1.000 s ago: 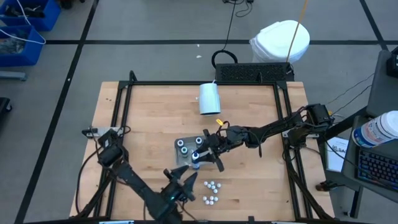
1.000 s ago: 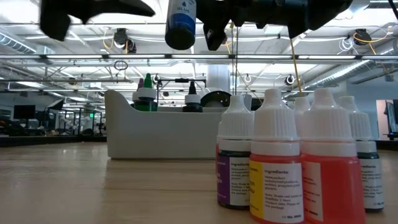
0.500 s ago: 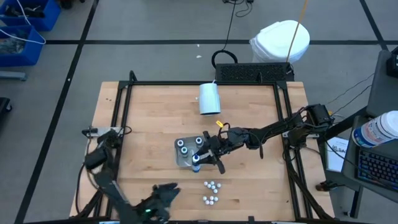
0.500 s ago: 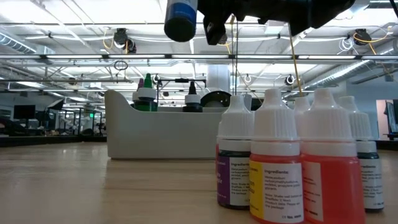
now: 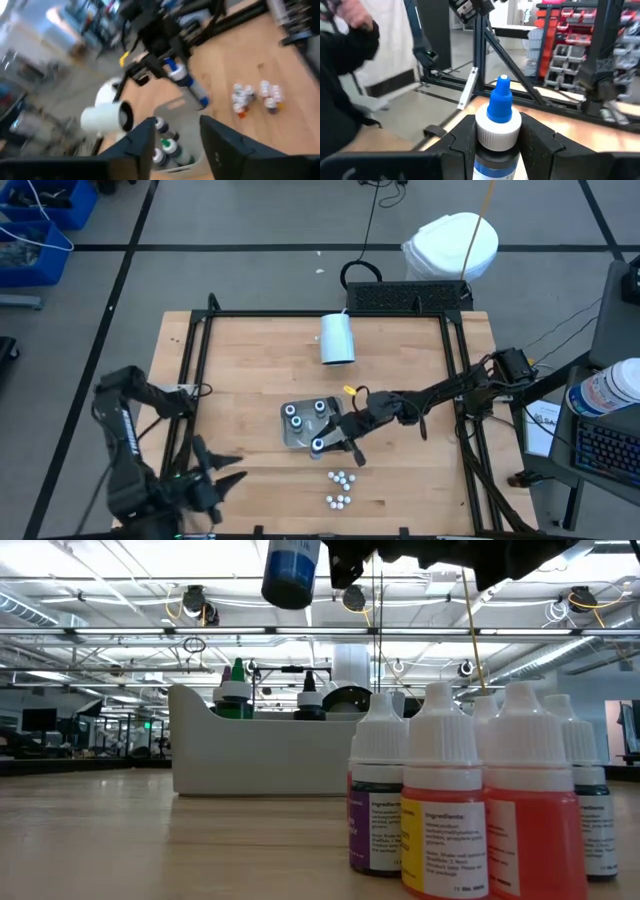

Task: Pick & Place food coloring
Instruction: Adjust the large blue food coloring bottle on the gray bin, then adjust the large black food coloring bottle on the gray bin

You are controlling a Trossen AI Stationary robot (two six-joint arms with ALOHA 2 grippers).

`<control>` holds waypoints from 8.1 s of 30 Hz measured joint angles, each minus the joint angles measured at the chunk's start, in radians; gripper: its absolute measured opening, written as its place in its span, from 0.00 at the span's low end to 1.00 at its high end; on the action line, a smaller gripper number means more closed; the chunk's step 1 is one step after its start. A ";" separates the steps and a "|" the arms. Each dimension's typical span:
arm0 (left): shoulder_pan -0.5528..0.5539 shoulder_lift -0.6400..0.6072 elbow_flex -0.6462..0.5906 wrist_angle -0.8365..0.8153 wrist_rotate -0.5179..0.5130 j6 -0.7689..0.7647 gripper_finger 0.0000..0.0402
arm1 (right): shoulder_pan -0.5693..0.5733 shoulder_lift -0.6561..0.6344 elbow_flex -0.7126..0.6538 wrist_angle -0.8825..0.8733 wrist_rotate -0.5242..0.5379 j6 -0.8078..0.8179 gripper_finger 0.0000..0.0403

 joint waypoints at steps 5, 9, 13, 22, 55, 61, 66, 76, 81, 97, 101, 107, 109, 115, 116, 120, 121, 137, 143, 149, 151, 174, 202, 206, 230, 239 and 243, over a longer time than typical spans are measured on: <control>-0.076 -0.185 -0.248 0.118 -0.110 -0.054 0.23 | 0.023 0.000 0.000 -0.067 0.084 -0.139 0.27; -0.093 -0.346 -0.498 0.318 -0.101 -0.102 0.13 | 0.028 0.000 0.000 -0.103 0.221 -0.226 0.27; -0.037 -0.457 -0.677 0.567 -0.127 -0.022 0.04 | 0.026 0.000 0.000 -0.077 0.380 -0.264 0.27; 0.103 -0.543 -0.813 0.792 -0.138 0.168 0.09 | 0.024 0.004 0.000 -0.084 0.494 -0.183 0.27; 0.319 -0.540 -0.886 0.816 -0.105 0.176 0.14 | 0.027 0.230 0.001 0.103 0.517 -0.030 0.28; 0.319 -0.540 -0.915 0.855 -0.096 0.128 0.14 | 0.044 0.237 0.001 0.118 0.515 -0.026 0.27; 0.319 -0.540 -0.966 0.927 -0.092 0.181 0.14 | 0.062 0.236 0.001 0.149 0.514 -0.035 0.28; 0.369 -0.540 -1.041 1.071 0.074 0.186 0.14 | 0.060 0.236 0.001 0.152 0.516 -0.053 0.28; 0.415 -0.540 -1.098 1.178 0.136 0.218 0.14 | 0.075 0.236 0.001 0.148 0.514 -0.066 0.27; 0.516 -0.540 -1.136 1.263 0.257 0.236 0.14 | 0.086 0.303 0.090 0.103 0.543 -0.083 0.28; 0.513 -0.540 -1.136 1.263 0.262 0.237 0.14 | 0.084 0.366 0.146 0.082 0.551 -0.104 0.28; 0.513 -0.540 -1.136 1.266 0.266 0.243 0.14 | 0.078 0.385 0.166 0.102 0.569 -0.108 0.28; 0.513 -0.540 -1.136 1.265 0.266 0.243 0.14 | 0.073 0.384 0.166 0.116 0.569 -0.106 0.28; 0.513 -0.540 -1.136 1.265 0.266 0.244 0.14 | 0.065 0.384 0.166 0.119 0.539 -0.086 0.28; 0.513 -0.540 -1.136 1.265 0.266 0.244 0.14 | 0.065 0.384 0.166 0.118 0.539 -0.081 0.28; 0.513 -0.540 -1.136 1.265 0.266 0.257 0.14 | 0.069 0.384 0.166 0.111 0.539 -0.075 0.29; 0.513 -0.540 -1.136 1.265 0.266 0.257 0.14 | 0.071 0.384 0.166 0.104 0.540 -0.076 0.29; 0.513 -0.540 -1.136 1.265 0.265 0.266 0.14 | 0.064 0.459 0.166 0.171 0.539 -0.052 0.29; 0.513 -0.540 -1.136 1.265 0.265 0.266 0.14 | 0.059 0.455 0.166 0.150 0.516 -0.024 0.29; 0.513 -0.540 -1.136 1.265 0.265 0.266 0.14 | 0.060 0.456 0.167 0.135 0.513 -0.033 0.31; 0.513 -0.540 -1.136 1.265 0.265 0.270 0.14 | 0.059 0.456 0.167 0.136 0.513 -0.034 0.33; 0.513 -0.540 -1.136 1.266 0.295 0.311 0.14 | 0.059 0.441 0.166 0.238 0.487 -0.085 0.49; 0.513 -0.540 -1.136 1.264 0.307 0.313 0.14 | 0.018 0.041 -0.124 -0.015 0.721 -0.005 0.50; 0.513 -0.540 -1.136 1.265 0.306 0.337 0.14 | 0.011 0.060 -0.150 0.026 0.678 0.007 0.50; 0.514 -0.539 -1.136 1.270 0.288 0.334 0.14 | -0.029 0.172 -0.129 0.067 0.672 0.028 0.50; 0.514 -0.539 -1.136 1.273 0.287 0.334 0.14 | -0.033 0.172 -0.128 0.042 0.671 0.030 0.50; 0.524 -0.539 -1.136 1.277 0.286 0.333 0.14 | -0.033 0.172 -0.128 0.042 0.670 0.022 0.46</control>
